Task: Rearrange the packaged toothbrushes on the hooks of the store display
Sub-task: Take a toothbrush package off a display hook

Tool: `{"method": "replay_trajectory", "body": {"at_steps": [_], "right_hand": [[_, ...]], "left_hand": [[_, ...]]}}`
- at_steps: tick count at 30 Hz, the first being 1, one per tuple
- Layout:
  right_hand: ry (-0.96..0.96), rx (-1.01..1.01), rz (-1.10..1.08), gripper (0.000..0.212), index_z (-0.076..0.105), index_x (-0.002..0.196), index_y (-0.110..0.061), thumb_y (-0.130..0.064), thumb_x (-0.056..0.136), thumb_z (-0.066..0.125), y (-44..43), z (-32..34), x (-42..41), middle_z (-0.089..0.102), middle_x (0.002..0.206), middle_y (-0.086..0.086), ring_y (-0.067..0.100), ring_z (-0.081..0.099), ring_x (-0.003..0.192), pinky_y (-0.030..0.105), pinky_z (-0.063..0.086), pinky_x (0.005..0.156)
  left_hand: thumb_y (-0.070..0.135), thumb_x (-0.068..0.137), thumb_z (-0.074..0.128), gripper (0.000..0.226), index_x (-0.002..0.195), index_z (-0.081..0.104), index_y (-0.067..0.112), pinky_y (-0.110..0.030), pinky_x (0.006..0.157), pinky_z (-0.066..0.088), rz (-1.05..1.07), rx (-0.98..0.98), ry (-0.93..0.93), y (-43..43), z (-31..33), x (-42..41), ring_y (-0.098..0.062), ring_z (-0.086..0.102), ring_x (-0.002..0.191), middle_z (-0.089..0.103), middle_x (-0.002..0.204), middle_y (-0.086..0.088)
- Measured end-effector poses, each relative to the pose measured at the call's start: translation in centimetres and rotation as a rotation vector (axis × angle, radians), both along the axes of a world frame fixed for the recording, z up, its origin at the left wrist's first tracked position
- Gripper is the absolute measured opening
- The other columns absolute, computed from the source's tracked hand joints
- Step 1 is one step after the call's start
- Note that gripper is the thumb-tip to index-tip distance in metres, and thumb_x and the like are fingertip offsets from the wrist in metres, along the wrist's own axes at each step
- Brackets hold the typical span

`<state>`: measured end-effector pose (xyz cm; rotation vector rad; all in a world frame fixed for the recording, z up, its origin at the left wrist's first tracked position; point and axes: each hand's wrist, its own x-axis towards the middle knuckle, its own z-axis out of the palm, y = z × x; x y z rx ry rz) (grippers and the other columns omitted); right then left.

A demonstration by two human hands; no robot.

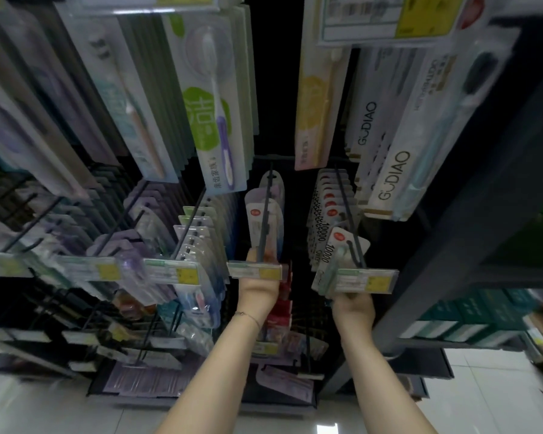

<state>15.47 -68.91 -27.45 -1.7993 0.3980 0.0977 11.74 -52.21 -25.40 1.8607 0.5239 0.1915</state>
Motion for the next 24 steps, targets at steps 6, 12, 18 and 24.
{"method": "replay_trajectory", "body": {"at_steps": [6,12,18,24], "right_hand": [[-0.025,-0.431,0.374,0.012,0.059,0.096,-0.024,-0.032,0.098,0.05,2.4,-0.3,-0.3,0.064,0.092,0.0,0.016,0.059,0.081,0.032,0.051,0.073],[-0.257,-0.738,0.602,0.019,0.057,0.108,-0.02,-0.034,0.097,0.049,6.4,1.9,1.4,0.059,0.105,0.002,0.02,0.058,0.092,0.03,0.046,0.069],[-0.359,-0.813,0.665,0.027,0.046,0.122,-0.021,-0.035,0.099,0.045,9.1,2.6,3.2,0.054,0.114,0.004,0.021,0.057,0.095,0.036,0.052,0.073],[-0.351,-0.793,0.668,0.035,0.042,0.132,-0.021,-0.032,0.099,0.048,10.3,2.8,3.8,0.051,0.116,0.004,0.021,0.057,0.095,0.03,0.041,0.064]], "left_hand": [[0.017,0.092,0.046,0.025,0.111,0.054,0.003,-0.04,0.096,0.049,0.035,0.332,0.001,1.6,-0.8,0.7,-0.032,0.059,0.105,0.059,0.111,-0.013],[0.017,0.095,0.057,0.034,0.128,0.046,0.017,-0.011,0.092,0.027,-0.043,0.377,0.1,3.2,-1.3,1.2,-0.022,0.049,0.126,0.046,0.135,-0.004],[0.028,0.098,0.058,0.086,0.158,0.0,0.012,-0.013,0.109,0.009,-0.161,0.4,0.079,4.7,-1.6,2.2,-0.017,0.019,0.149,0.011,0.163,-0.005],[0.026,0.098,0.061,0.087,0.159,0.0,0.015,-0.021,0.117,0.015,-0.214,0.378,0.061,5.1,-1.8,3.9,-0.016,0.022,0.148,0.015,0.163,-0.005]]}}
